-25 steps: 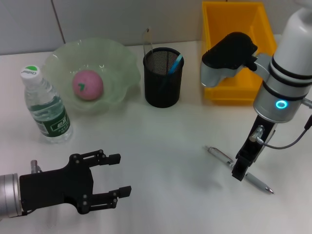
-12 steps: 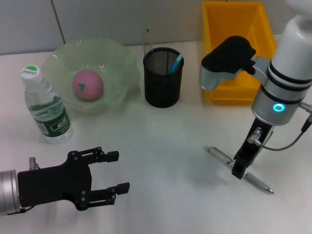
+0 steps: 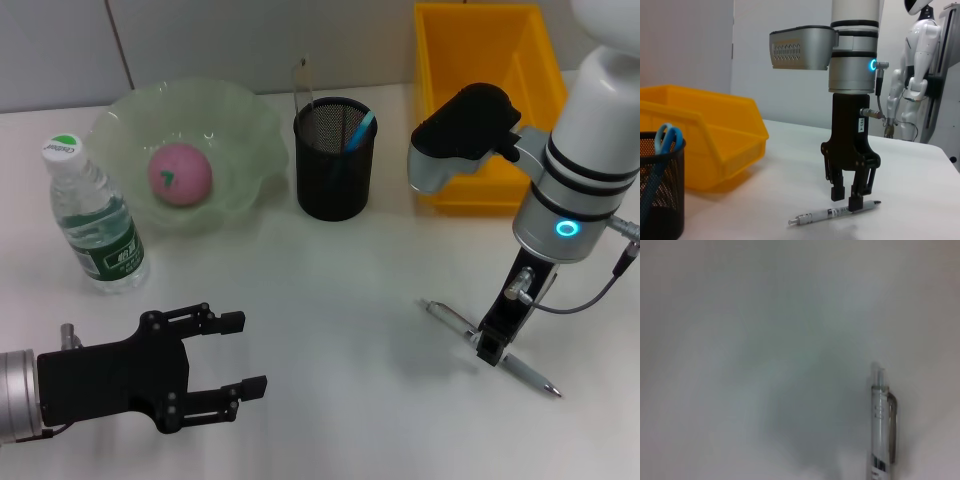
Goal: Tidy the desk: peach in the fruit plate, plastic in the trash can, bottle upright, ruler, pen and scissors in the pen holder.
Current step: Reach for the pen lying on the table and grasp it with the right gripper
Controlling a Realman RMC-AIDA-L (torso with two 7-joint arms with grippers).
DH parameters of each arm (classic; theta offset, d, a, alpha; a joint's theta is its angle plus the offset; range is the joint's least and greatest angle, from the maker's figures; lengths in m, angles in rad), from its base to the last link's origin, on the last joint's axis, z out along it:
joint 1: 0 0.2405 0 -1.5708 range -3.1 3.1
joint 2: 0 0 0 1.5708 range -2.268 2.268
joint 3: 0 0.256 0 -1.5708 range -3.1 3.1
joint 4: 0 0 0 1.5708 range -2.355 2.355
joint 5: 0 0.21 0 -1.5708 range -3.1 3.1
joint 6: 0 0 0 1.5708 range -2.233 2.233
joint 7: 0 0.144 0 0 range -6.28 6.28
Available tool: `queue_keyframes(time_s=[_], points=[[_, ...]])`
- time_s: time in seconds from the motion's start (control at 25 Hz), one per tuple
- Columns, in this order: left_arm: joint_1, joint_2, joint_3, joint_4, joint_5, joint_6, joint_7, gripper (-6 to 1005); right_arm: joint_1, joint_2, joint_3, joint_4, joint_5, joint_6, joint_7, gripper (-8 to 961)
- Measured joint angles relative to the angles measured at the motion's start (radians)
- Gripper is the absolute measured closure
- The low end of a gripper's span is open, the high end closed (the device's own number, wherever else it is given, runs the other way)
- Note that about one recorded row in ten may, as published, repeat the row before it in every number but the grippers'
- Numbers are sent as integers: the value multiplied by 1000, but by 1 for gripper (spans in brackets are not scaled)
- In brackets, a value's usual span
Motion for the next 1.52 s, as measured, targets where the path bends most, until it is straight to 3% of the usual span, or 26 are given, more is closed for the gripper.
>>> queue_keyframes(time_s=[0.64,0.76,1.52], points=[[0,-1,3,0,0,1,-6,246,-2,0,-21,17,0,22,-1,597],[2,-1,3,0,0,5,-6,246,2,0,-26,24,0,22,-1,694],[0,0,3,0,0,11,-5,246,6,2,-45,25,0,29,8,712]])
